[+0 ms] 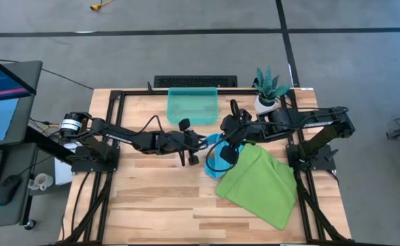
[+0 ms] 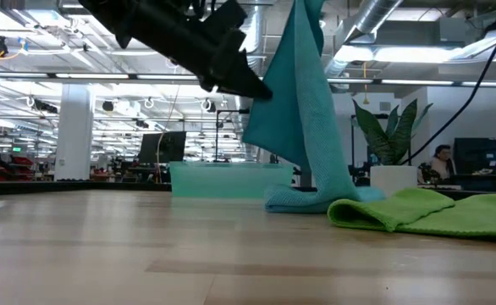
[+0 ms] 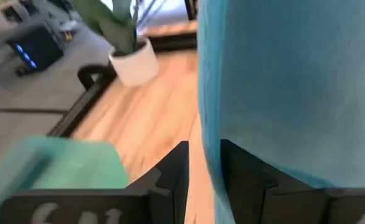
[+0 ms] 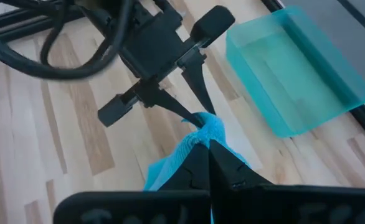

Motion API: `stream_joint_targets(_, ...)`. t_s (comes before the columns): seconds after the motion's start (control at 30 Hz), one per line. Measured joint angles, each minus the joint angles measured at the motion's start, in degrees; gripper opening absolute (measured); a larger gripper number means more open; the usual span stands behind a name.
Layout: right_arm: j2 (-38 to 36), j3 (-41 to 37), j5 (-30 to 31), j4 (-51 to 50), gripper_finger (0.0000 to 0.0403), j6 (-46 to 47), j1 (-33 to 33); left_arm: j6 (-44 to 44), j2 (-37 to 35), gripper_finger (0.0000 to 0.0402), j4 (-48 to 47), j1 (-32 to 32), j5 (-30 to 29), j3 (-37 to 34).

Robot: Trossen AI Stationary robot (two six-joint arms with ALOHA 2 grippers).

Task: Roll microfiber towels into tight, uniform cylinder then place into a basket
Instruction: Fold the blue microfiber cloth

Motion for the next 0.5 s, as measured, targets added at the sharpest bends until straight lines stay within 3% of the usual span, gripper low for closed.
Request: stream_joint_targets(0.5,0.0,0.0,0.0,0.0,0.0006,-0.1,0.0,-5.0,-0.1,0.0082,-11.7,0.0,0.5,0.0)
